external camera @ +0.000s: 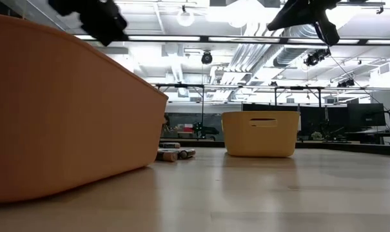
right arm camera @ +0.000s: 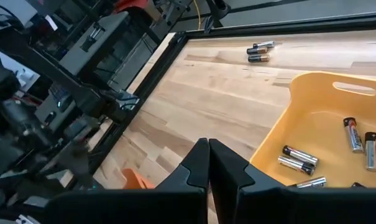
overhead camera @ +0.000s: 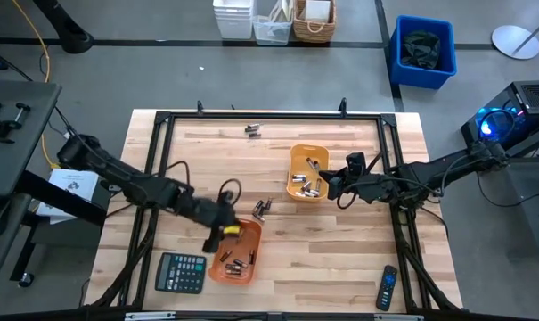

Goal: Sort batteries
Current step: Put the black battery into the orange bin

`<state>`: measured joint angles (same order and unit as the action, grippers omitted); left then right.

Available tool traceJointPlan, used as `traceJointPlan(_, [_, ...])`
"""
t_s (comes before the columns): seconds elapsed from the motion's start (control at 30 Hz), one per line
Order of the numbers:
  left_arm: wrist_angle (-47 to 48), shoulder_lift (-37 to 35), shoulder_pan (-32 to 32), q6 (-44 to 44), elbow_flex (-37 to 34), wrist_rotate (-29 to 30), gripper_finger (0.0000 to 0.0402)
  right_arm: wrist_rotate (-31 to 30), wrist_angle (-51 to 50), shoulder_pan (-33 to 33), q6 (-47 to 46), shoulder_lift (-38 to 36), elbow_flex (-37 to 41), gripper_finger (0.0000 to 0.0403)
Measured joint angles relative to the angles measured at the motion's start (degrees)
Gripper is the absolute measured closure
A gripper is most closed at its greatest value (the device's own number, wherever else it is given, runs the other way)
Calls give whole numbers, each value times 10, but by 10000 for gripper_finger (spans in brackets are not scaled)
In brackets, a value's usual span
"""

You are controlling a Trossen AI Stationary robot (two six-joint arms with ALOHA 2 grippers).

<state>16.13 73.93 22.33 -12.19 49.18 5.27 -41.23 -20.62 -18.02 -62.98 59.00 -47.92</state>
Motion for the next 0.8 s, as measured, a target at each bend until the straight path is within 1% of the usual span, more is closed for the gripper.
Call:
traceJointPlan(0.1, [40,0,-49,37,39,0,209,0,5,0,-2,0,0,403])
traceJointPlan(0.17, [62,-1,-93,43,63,2,193,-3,16,0,-1,0,0,403])
traceJointPlan(0.27, [54,20,-174,6,67,-12,182,-26,26,0,0,2,0,403])
traceJointPlan(0.37, [53,77,-234,-40,66,-64,182,-46,30,0,-9,6,0,403])
traceJointPlan(0.43, [54,120,-243,-52,73,-86,187,-53,29,0,-26,11,0,403])
traceJointPlan(0.53, [53,182,-238,-71,110,-89,195,-55,29,0,-44,21,0,403])
traceJointPlan(0.63, [66,234,-234,-90,159,-65,201,-55,30,0,-65,36,0,403])
traceJointPlan(0.73, [114,285,-234,-103,206,-34,203,-54,32,0,-86,54,0,403])
traceJointPlan(0.8, [137,313,-234,-103,232,-31,203,-51,34,0,-98,66,0,403])
